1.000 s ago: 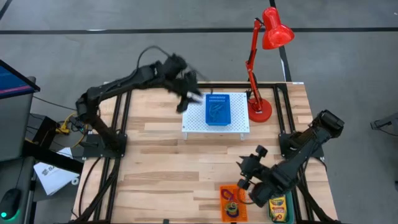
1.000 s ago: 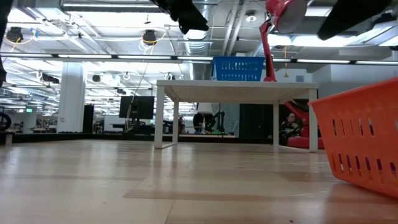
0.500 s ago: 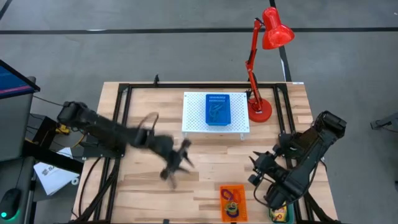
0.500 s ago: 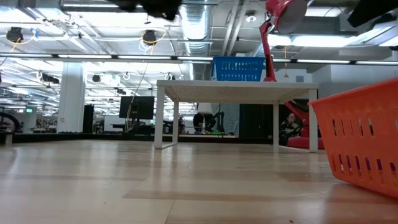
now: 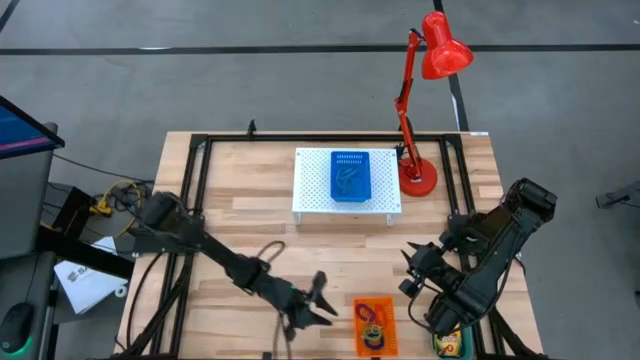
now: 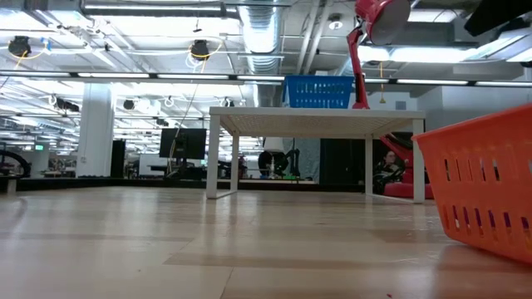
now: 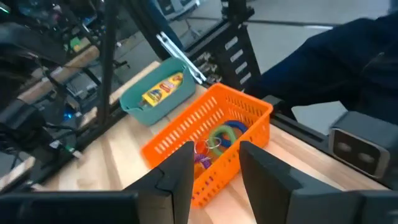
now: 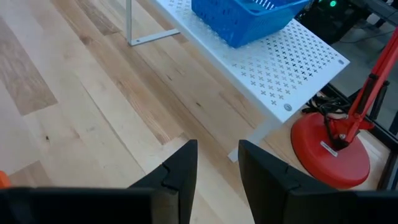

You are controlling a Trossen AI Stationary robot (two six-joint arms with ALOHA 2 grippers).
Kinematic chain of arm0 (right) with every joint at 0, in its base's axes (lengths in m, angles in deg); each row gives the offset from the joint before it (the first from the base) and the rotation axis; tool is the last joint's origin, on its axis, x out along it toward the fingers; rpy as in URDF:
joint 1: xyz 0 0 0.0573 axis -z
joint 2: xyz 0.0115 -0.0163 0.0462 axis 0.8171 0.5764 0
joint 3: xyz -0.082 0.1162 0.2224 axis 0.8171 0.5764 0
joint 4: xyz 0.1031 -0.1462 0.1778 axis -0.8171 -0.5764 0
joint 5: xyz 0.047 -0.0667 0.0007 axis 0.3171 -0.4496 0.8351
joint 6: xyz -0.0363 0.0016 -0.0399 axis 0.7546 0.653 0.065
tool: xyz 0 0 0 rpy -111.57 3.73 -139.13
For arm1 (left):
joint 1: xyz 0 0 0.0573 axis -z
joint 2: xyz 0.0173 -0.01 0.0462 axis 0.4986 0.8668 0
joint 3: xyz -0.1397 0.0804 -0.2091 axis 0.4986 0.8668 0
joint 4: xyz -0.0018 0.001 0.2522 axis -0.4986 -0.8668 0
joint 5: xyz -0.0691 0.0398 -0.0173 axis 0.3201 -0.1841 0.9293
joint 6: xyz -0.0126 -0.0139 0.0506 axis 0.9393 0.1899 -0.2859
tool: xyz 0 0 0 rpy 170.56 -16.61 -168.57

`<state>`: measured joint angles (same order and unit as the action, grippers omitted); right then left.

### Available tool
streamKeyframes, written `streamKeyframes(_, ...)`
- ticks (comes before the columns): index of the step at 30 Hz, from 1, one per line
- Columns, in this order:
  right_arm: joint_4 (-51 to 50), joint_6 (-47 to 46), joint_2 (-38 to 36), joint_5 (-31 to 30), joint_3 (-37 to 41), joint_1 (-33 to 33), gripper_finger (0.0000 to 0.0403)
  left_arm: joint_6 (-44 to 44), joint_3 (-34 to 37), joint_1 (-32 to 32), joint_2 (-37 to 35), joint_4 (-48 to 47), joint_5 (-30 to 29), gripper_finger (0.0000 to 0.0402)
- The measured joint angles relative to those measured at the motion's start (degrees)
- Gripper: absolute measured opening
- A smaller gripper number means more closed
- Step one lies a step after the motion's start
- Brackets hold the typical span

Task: Pick & Place Office Desk Supplies
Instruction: Put the orange bin on the shelf

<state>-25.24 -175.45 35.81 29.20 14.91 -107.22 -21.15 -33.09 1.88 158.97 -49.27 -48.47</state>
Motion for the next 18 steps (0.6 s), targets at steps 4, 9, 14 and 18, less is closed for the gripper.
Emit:
streamKeyframes(4, -0.1, 0.0, 0.0, 0.0, 0.0, 0.0, 0.0113, -0.8, -6.7, 0.0, 6.4, -0.6, 2.4, 0.0122)
streamKeyframes(9, -0.1, 0.0, 0.0, 0.1, 0.0, 0.0, 0.0113, -0.8, -11.4, 0.0, 9.7, -3.3, 6.7, 0.0122)
streamKeyframes(14, 0.0, 0.0, 0.0, 0.1, 0.0, 0.0, 0.0113, -0.7, -11.6, -0.2, 9.8, -3.7, 14.0, 0.0122)
streamKeyframes(18, 0.1, 0.0, 0.0, 0.1, 0.0, 0.0, 0.0113, 0.7, -11.6, -0.7, 9.9, -3.0, 18.6, 0.0122)
